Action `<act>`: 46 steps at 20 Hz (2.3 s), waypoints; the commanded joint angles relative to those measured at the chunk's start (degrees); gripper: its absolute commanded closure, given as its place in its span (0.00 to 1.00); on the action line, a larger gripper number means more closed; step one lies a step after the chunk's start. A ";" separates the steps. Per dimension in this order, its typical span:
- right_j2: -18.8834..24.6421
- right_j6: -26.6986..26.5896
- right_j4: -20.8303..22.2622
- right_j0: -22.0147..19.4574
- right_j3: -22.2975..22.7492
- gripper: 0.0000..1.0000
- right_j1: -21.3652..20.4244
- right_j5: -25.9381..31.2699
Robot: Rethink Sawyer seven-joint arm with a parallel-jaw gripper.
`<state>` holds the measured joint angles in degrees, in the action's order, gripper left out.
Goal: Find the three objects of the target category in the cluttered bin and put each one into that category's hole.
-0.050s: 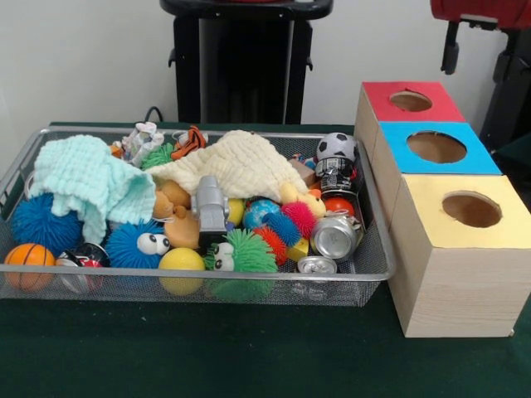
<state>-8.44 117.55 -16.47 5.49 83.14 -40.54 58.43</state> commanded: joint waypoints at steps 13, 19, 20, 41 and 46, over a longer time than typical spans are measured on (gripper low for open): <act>1.35 -0.86 11.59 -9.31 -0.72 0.00 0.38 2.21; 3.31 -3.06 12.62 -11.67 5.83 0.00 -0.53 -4.80; 3.59 -3.52 12.84 -12.03 6.44 0.00 -0.62 -5.54; 9.19 -11.69 19.04 -21.99 4.88 0.00 -1.97 -3.96; 11.41 -14.22 21.49 -25.96 0.99 0.00 -0.03 -2.20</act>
<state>-3.95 117.54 0.69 -16.33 86.13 -43.01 52.12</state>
